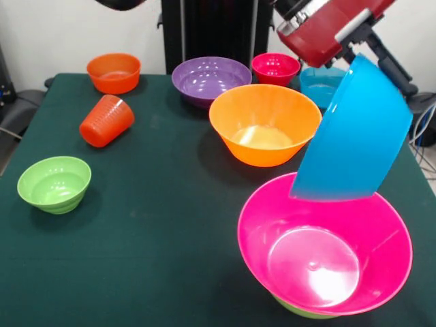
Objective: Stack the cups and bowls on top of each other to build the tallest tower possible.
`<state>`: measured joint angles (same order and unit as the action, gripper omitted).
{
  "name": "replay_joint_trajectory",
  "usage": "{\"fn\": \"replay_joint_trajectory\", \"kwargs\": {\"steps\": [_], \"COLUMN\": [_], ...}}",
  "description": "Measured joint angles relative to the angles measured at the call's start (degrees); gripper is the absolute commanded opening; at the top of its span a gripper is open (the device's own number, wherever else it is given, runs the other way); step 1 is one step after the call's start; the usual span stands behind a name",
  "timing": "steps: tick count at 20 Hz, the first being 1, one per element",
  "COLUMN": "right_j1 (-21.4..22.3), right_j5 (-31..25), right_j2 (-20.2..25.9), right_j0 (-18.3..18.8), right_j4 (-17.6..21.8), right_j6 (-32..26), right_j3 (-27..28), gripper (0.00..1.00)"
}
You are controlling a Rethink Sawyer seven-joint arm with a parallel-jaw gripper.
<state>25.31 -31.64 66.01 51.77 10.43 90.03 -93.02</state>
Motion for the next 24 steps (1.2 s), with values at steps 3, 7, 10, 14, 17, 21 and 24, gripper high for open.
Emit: {"fn": "replay_joint_trajectory", "kwargs": {"steps": [3,7,10,14,17,21,24], "right_j1": [-1.6,-4.9,-8.0,-13.3,-16.9,-22.8,-26.3], "right_j5": [0.0,0.0,0.0,0.0,0.0,0.0,0.0], "right_j2": [2.1,3.8,5.2,8.0,9.7,12.4,13.9], "right_j0": [1.1,1.8,2.1,3.1,3.9,5.3,6.2], "right_j4": [-0.5,-0.7,-0.7,-0.7,-0.7,-0.5,0.5], "right_j6": [0.0,0.0,0.0,0.0,0.0,0.0,0.0], "right_j3": [0.4,1.6,2.4,3.1,3.2,3.2,3.3], "gripper": [0.0,0.0,0.0,0.0,0.0,0.0,0.0]}}
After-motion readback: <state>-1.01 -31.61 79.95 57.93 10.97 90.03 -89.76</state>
